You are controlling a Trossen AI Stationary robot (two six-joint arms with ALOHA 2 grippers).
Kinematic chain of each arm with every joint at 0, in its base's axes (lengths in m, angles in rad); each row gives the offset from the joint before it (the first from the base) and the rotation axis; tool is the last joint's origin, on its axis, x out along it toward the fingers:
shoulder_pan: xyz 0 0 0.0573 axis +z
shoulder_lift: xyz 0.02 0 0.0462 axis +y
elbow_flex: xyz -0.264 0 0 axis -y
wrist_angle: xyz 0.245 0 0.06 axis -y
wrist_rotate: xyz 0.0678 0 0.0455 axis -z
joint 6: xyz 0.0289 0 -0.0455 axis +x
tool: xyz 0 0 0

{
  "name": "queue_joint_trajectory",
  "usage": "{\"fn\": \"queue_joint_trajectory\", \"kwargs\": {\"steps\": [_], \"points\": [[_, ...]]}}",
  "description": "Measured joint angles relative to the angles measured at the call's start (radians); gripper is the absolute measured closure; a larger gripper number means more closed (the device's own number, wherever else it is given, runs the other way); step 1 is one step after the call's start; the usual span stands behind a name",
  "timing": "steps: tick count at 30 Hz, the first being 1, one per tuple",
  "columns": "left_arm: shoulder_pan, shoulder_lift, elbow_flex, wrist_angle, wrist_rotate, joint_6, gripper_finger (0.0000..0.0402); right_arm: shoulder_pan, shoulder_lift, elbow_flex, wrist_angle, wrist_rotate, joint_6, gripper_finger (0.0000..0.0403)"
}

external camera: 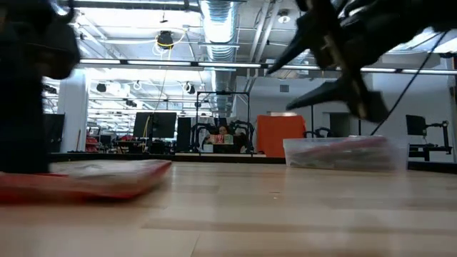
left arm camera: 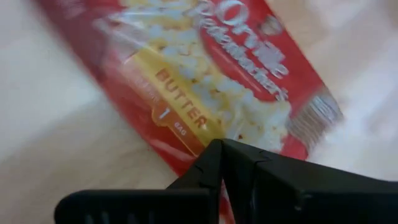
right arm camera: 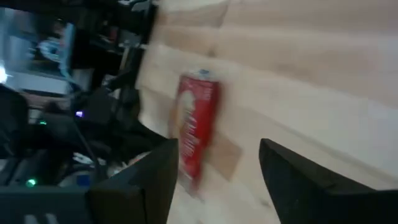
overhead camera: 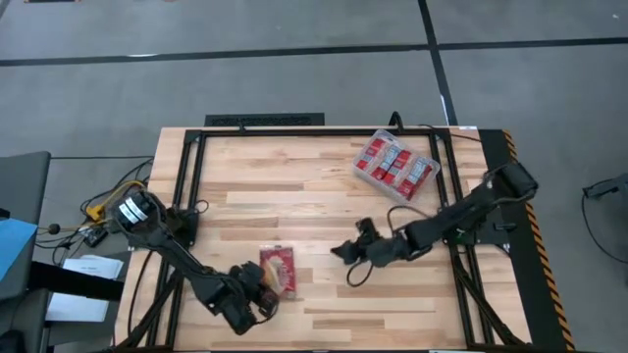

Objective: Sort popcorn bags into baskets
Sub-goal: Put the red popcorn bag into the transparent bin

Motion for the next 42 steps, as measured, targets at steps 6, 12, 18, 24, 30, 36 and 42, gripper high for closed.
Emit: {"fn": "queue_joint_trajectory", "kwargs": {"steps": [6, 12, 18, 24, 30, 36, 42], "points": [[0.072, 0.044, 0.000, 0.172, 0.048, 0.142, 0.0401, -0.002, 0.214, 0.018, 0.255, -0.036, 0.039, 0.0138], [0.143, 0.075, 0.000, 0.300, 0.093, 0.257, 0.0401, -0.019, 0.377, 0.154, 0.255, -0.186, -0.020, 0.0137], [0.187, 0.076, -0.001, 0.313, 0.117, 0.322, 0.0401, -0.031, 0.489, 0.305, 0.130, -0.266, -0.067, 0.0137], [0.197, 0.076, -0.003, 0.324, 0.119, 0.337, 0.0401, -0.041, 0.526, 0.385, 0.057, -0.293, -0.119, 0.0138], [0.204, 0.078, -0.003, 0.341, 0.112, 0.352, 0.0401, -0.068, 0.517, 0.425, -0.078, -0.332, -0.120, 0.0225], [0.215, 0.066, -0.005, 0.363, 0.109, 0.352, 0.0401, -0.090, 0.514, 0.428, -0.103, -0.370, -0.172, 0.0384], [0.246, -0.084, -0.011, 0.318, 0.096, 0.392, 0.0401, -0.150, 0.401, 0.418, -0.207, -0.373, -0.259, 0.0392]]}}
